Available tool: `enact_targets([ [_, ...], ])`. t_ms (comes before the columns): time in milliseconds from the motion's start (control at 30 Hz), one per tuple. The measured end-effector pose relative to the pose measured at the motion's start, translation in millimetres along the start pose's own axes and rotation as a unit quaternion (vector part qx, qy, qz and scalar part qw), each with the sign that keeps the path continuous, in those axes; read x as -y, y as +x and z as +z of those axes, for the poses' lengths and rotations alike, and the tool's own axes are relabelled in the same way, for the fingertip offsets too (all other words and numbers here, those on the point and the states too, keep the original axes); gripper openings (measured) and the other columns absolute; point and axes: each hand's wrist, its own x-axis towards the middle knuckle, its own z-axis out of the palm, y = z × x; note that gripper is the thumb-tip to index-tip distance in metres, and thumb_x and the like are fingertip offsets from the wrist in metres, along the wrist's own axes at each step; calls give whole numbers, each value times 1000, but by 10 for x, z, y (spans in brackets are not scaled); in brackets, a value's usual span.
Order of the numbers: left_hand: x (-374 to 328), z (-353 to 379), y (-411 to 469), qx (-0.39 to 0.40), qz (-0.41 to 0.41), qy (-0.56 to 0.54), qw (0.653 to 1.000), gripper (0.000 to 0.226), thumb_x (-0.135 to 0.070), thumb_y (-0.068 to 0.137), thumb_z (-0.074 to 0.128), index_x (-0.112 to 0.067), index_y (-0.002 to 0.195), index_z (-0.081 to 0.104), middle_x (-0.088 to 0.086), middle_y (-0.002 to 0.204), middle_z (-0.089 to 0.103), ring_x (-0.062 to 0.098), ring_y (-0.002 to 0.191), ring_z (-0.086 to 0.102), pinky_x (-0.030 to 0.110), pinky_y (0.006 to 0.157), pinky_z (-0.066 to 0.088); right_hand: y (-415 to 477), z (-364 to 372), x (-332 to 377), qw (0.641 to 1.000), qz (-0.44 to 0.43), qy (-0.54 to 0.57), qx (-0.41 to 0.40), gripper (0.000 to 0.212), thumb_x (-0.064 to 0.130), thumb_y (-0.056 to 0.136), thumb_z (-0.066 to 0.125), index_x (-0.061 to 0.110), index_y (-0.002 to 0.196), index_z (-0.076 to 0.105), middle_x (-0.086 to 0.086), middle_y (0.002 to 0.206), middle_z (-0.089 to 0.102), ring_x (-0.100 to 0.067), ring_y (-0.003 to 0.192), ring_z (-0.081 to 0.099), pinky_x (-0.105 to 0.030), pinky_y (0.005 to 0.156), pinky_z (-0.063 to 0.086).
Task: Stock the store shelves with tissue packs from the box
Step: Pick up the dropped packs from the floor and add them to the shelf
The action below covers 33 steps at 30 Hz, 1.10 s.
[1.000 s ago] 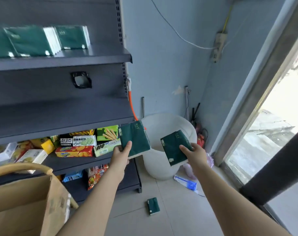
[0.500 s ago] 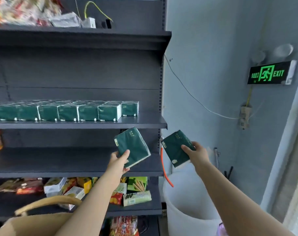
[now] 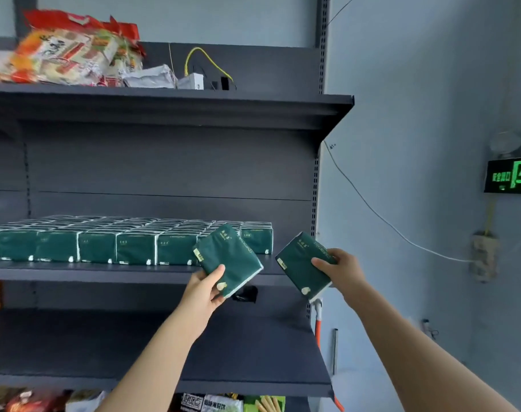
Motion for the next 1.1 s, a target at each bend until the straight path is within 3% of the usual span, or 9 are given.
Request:
enact_targets([
  [167, -86, -59, 540, 6, 22, -31, 999, 6, -12, 92, 58, -14, 90, 53, 5, 93, 66, 17, 86, 63, 29, 74, 50, 485, 368, 31, 996, -36, -78, 16, 16, 16, 85, 69, 16, 98, 61, 5, 80, 60, -12, 71, 56, -22, 57, 43],
  [300, -140, -57, 1029, 0, 44, -23, 999, 17, -13, 91, 61, -12, 103, 49, 13, 111, 62, 23, 98, 60, 34, 82, 52, 924, 622, 22, 986, -80, -143, 32, 10, 17, 85, 67, 16, 94, 62, 0, 85, 61, -20, 80, 57, -26, 64, 43],
  [533, -196, 111, 1790, -17, 105, -8, 994, 28, -11, 90, 62, -10, 114, 48, 9, 114, 63, 19, 91, 66, 31, 72, 55, 1837, 1082, -239, 955, -145, -244, 90, 33, 20, 85, 68, 13, 117, 63, -3, 104, 64, -19, 94, 57, -25, 76, 43],
  [733, -236, 280, 2196, -41, 134, -9, 990, 36, -14, 90, 62, -8, 123, 48, 10, 120, 63, 19, 97, 66, 31, 75, 55, 2535, 1493, -455, 914, -233, -305, 131, 45, 24, 84, 71, 14, 126, 60, -3, 125, 60, -21, 121, 48, -29, 97, 39],
  [833, -263, 295, 2288, -39, 143, -15, 989, 37, -14, 90, 62, -9, 124, 48, 9, 120, 63, 20, 100, 66, 34, 82, 55, 2680, 1683, -581, 860, -299, -378, 166, 50, 30, 88, 65, 17, 134, 52, -1, 142, 47, -20, 135, 32, -27, 108, 27],
  [1100, -206, 211, 2392, -27, 126, -11, 992, 40, -15, 91, 61, -6, 128, 48, 9, 121, 64, 20, 104, 66, 34, 83, 56, 2803, 1905, -812, 808, -323, -479, 113, 54, 41, 94, 51, 22, 143, 38, 1, 145, 42, -22, 132, 36, -31, 109, 28],
])
